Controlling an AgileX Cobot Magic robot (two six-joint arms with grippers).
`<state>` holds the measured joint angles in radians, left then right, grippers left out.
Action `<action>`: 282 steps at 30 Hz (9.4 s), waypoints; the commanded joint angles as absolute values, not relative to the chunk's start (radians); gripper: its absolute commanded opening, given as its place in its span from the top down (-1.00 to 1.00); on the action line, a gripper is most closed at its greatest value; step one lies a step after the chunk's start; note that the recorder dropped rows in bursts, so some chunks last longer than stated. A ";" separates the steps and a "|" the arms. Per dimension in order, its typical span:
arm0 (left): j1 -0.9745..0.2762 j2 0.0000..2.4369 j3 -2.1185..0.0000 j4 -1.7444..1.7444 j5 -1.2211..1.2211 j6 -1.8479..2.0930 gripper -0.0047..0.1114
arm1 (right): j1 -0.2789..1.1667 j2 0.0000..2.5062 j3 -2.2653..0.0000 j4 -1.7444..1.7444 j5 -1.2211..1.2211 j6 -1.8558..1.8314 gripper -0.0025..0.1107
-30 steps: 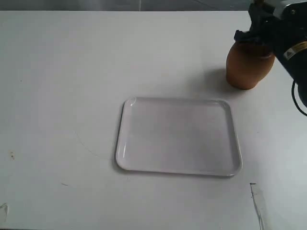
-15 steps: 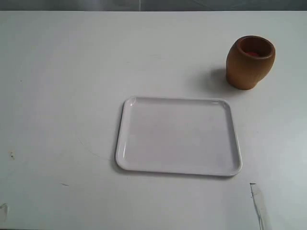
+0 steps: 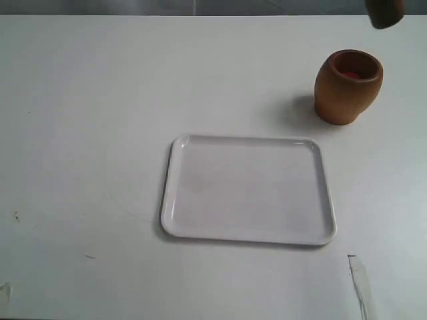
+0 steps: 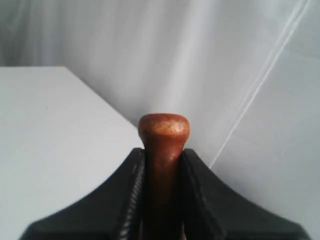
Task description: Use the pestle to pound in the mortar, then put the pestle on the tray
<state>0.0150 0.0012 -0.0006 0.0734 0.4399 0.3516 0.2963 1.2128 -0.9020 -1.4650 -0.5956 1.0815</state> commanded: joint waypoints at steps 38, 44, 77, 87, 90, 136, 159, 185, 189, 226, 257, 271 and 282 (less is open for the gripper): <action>0.007 0.000 0.000 0.066 0.437 0.343 0.92 | 0.560 1.977 -0.976 -1.744 -0.691 1.620 0.96; 0.007 0.000 0.000 0.066 0.437 0.343 0.92 | 0.560 1.985 -0.974 -1.744 -0.689 1.632 0.96; 0.007 0.000 0.000 0.066 0.437 0.343 0.92 | 0.558 1.000 -0.915 -1.744 0.024 1.659 0.96; 0.007 0.000 0.000 0.066 0.437 0.343 0.92 | 0.558 0.712 -0.715 -1.467 0.761 1.124 0.96; 0.007 0.000 0.000 0.066 0.437 0.343 0.92 | 0.558 0.709 -0.718 -1.323 0.927 0.891 0.96; 0.007 0.000 0.000 0.066 0.437 0.343 0.92 | 0.558 0.449 -0.090 -0.094 -0.242 -0.019 0.96; 0.007 0.000 0.000 0.066 0.437 0.343 0.92 | 0.243 0.000 -0.090 -0.094 -0.250 -0.017 0.96; 0.007 0.000 0.000 0.066 0.437 0.343 0.92 | 0.243 0.000 0.000 -0.038 0.125 -0.016 0.96; 0.007 0.000 0.000 0.066 0.437 0.343 0.92 | 0.243 0.000 0.000 -0.056 0.124 -0.016 0.96; 0.007 0.000 0.000 0.066 0.437 0.343 0.92 | 0.243 0.000 0.000 -0.121 0.124 -0.016 0.96; 0.007 0.000 0.000 0.066 0.437 0.343 0.92 | 0.243 0.000 0.000 -0.121 0.124 -0.015 0.96; 0.007 0.000 0.000 0.066 0.437 0.343 0.92 | 0.243 0.000 0.000 -0.121 0.124 -0.015 0.96; 0.007 0.000 0.000 0.066 0.437 0.343 0.92 | 0.243 0.000 0.000 -0.121 0.124 -0.011 0.96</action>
